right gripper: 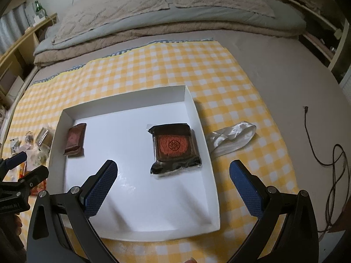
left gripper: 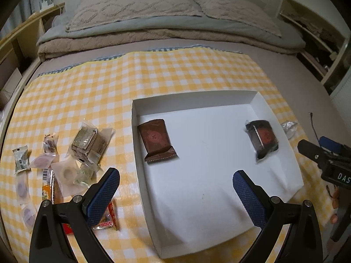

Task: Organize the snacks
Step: 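Withdraw both grippers from the tray back toward the remaining snacks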

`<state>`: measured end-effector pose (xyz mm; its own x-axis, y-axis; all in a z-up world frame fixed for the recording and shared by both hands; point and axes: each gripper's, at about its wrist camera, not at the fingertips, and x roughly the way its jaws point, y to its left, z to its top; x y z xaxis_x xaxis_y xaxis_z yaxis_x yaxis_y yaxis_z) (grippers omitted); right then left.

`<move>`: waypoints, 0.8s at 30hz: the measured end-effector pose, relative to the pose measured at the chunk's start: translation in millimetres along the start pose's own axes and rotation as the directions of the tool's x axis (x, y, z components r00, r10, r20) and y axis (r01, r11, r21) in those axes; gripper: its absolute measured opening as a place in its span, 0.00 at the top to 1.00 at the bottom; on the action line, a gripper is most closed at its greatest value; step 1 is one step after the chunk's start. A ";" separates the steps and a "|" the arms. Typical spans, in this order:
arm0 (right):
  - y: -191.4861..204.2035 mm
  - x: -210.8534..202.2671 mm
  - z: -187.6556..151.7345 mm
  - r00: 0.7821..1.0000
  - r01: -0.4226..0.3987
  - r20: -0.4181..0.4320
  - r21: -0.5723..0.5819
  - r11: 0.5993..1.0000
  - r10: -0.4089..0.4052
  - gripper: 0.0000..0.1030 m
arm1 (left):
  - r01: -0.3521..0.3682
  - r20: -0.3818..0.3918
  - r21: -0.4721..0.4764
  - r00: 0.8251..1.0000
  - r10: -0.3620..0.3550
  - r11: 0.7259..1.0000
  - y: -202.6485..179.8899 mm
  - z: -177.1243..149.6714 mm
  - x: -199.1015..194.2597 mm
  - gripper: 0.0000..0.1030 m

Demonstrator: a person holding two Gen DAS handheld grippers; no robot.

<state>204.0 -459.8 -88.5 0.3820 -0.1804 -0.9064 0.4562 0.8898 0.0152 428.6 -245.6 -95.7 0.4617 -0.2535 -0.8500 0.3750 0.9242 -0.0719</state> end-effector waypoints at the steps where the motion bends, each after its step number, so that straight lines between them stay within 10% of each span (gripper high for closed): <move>1: 1.2 -3.2 -1.7 1.000 -0.002 0.003 -0.003 1.000 0.002 0.00 | 0.004 0.007 0.004 1.000 -0.004 1.000 -0.3 -2.1 -5.5 0.00; 24: 63.4 -98.6 -22.9 0.975 -0.109 0.185 -0.063 0.992 0.119 0.00 | 0.017 0.179 -0.013 0.984 -0.015 1.000 65.5 -45.6 -157.9 0.00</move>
<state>176.9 -376.0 -7.8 0.5760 -0.1474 -0.8041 0.3602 0.9288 0.0877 343.6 -132.0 10.1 0.5924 -0.3142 -0.7419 0.3728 0.9232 -0.0934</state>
